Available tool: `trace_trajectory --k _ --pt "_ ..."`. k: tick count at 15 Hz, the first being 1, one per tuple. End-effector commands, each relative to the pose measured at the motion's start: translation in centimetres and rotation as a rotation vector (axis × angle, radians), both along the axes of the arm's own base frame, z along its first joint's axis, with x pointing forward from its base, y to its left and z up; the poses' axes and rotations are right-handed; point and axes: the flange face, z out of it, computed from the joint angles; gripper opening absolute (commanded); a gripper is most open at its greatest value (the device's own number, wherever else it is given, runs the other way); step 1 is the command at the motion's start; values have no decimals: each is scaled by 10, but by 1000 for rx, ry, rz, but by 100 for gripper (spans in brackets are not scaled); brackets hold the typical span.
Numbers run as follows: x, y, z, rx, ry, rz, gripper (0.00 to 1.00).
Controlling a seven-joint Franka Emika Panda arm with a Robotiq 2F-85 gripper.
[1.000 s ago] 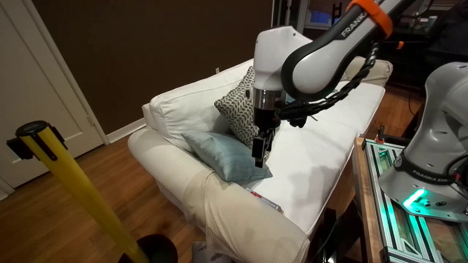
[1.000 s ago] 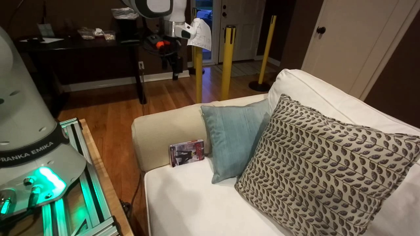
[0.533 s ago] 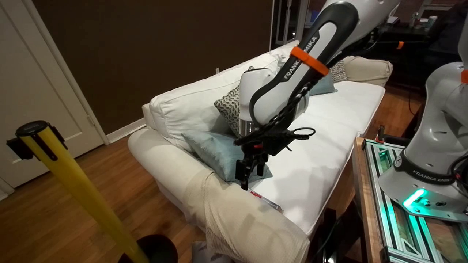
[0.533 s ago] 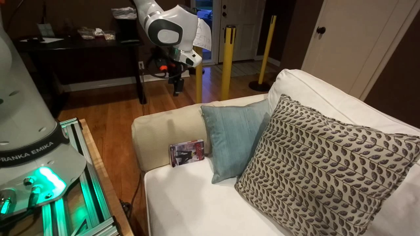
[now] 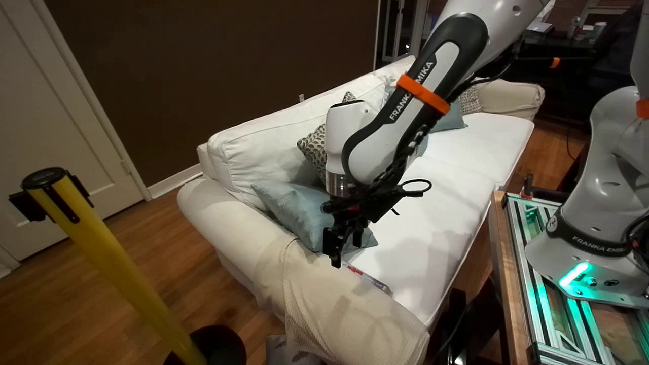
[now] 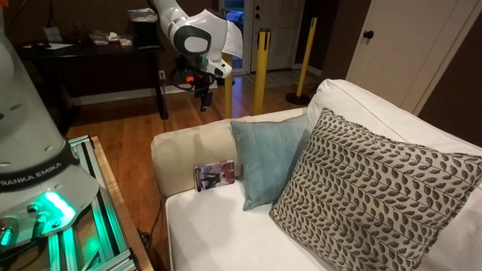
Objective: Remove the brown cloth from the armrest on the left and put it on the couch seat
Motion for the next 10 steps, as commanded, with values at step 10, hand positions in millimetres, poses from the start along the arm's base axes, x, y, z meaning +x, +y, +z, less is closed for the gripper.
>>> trace_trajectory --k 10 --pt "-26 46 -93 -93 127 30 100"
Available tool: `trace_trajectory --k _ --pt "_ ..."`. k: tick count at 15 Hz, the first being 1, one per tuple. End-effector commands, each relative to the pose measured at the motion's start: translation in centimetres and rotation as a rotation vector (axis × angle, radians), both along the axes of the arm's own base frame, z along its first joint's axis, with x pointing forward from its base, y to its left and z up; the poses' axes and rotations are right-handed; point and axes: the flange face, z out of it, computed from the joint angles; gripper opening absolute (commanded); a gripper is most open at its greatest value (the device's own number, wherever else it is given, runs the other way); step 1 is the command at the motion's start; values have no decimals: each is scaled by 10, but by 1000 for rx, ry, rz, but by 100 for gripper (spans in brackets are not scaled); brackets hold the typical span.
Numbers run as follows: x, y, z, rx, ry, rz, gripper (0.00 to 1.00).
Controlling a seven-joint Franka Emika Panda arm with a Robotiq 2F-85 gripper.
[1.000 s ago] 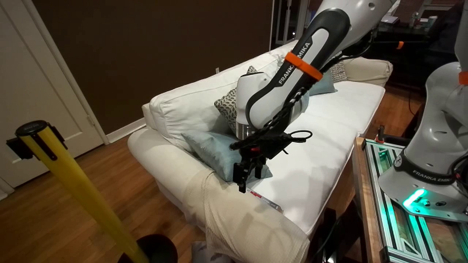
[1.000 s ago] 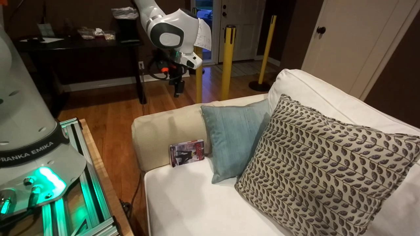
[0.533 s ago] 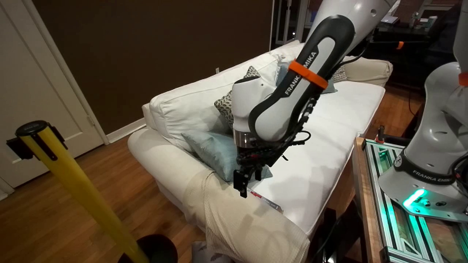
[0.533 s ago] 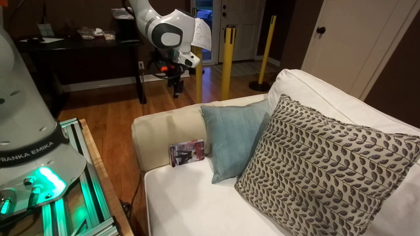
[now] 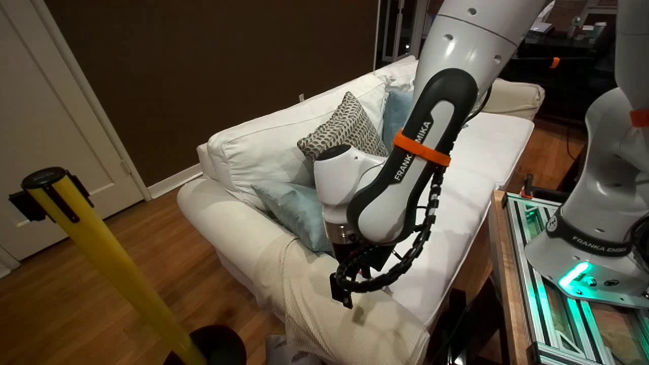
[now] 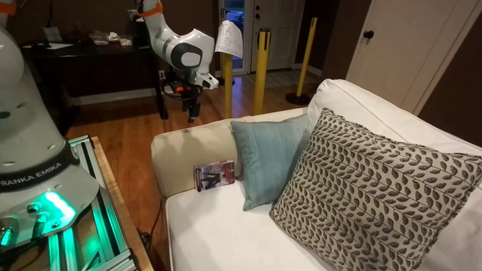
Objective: Remove the brown cloth from the armrest on the left and put it on the couch seat
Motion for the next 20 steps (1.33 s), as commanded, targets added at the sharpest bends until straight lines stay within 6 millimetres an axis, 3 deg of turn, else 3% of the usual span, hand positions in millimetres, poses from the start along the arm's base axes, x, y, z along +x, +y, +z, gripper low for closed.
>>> trace_trajectory --k 1,7,10,15,16,18,20 --pt "-5 -14 -38 -4 20 -49 100" --pt "6 -19 -68 -2 7 -54 100" --pt "15 -17 -75 -1 6 -53 67" --pt "25 -14 -86 1 17 -49 53" --pt "26 -14 -87 -2 21 -49 30" --pt "26 -12 -86 -4 27 -46 28" --pt "28 -9 -82 -4 28 -40 15"
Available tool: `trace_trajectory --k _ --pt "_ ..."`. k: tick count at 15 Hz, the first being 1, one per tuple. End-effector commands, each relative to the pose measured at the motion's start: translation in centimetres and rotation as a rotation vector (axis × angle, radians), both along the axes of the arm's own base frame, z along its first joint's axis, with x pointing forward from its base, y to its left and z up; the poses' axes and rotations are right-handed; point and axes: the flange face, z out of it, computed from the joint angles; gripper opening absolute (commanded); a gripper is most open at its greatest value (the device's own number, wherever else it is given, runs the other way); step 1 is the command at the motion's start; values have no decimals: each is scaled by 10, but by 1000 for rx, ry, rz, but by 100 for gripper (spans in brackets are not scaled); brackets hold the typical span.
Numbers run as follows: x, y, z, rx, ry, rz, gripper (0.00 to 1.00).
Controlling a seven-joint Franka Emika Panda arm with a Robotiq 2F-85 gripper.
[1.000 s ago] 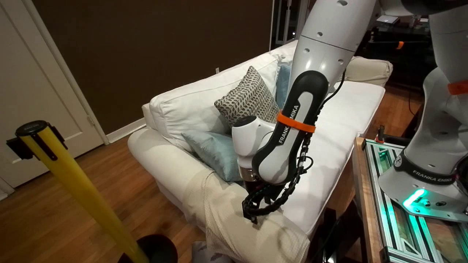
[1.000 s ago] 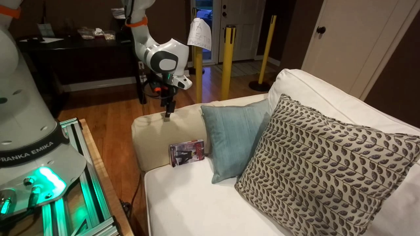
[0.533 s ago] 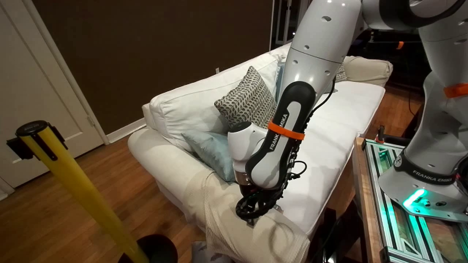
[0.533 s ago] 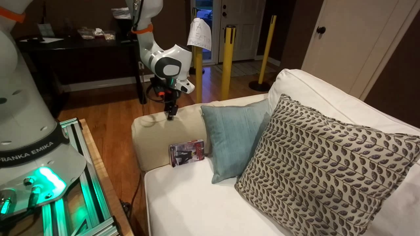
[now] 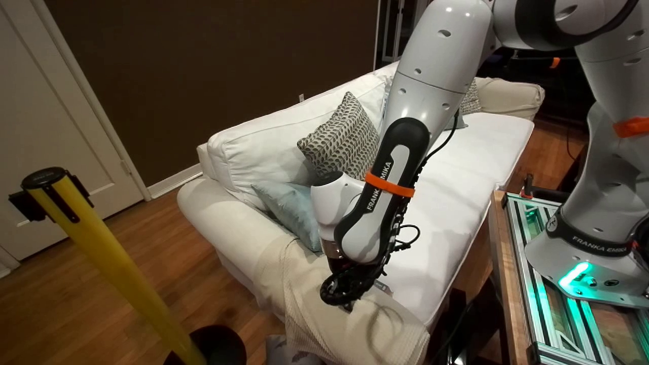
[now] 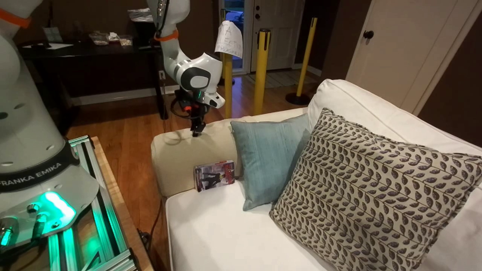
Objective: Remove the brown cloth from the armrest on the left and put it on the couch seat
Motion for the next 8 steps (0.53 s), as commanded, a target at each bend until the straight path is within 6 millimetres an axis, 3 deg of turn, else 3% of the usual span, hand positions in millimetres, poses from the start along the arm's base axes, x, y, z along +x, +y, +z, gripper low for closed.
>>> trace_trajectory --k 1,3,8 --pt "8 10 -5 -1 7 22 7" --pt "9 13 -3 0 9 27 0" --pt "7 35 -3 95 71 121 1"
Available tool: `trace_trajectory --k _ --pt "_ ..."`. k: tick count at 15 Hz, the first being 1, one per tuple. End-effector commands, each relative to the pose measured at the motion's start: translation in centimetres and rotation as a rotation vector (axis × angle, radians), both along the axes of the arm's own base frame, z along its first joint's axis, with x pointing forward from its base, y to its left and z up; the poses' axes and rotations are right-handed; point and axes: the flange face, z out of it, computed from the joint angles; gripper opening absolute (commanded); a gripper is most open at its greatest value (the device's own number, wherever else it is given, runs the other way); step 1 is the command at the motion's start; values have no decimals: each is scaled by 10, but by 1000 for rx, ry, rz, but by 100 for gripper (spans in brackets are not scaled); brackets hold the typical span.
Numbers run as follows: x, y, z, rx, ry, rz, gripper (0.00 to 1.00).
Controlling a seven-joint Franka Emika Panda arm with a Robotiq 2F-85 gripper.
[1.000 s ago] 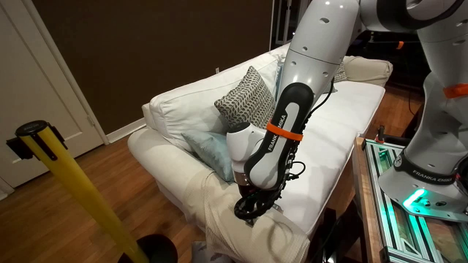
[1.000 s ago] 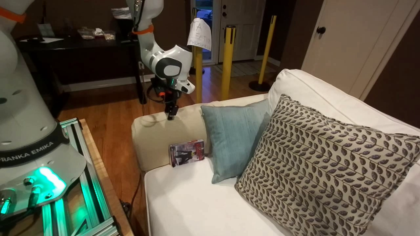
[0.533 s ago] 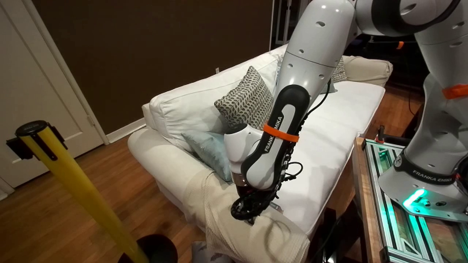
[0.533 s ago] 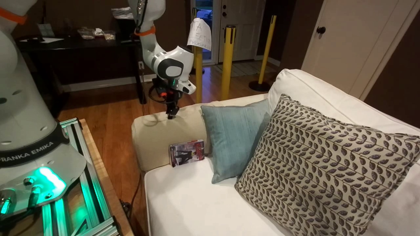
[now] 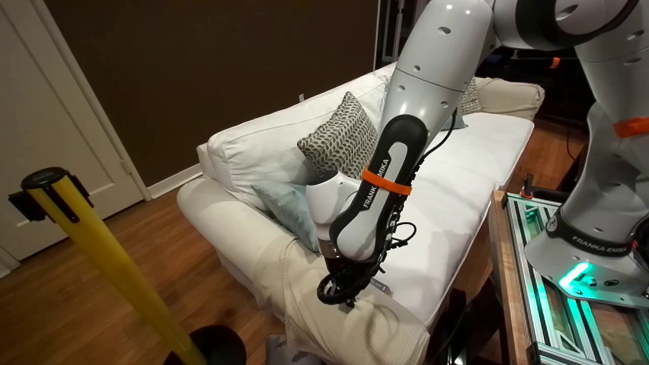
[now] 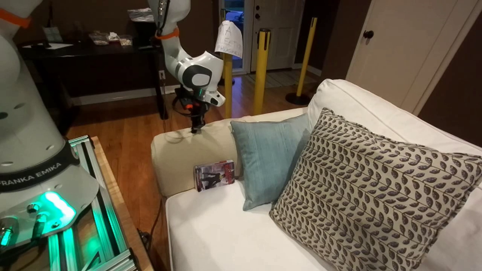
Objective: Remove the brown cloth from the armrest on the left and put it on the couch seat
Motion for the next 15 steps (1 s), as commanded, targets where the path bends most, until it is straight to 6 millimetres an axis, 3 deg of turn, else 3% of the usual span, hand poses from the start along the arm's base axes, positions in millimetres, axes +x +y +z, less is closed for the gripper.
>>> trace_trajectory --k 1,6,10,15 --pt "-1 36 -8 107 75 119 1" --pt "-8 60 -11 164 119 278 1" --pt "1 65 -15 180 154 388 1" --pt "-6 90 2 161 181 577 1"
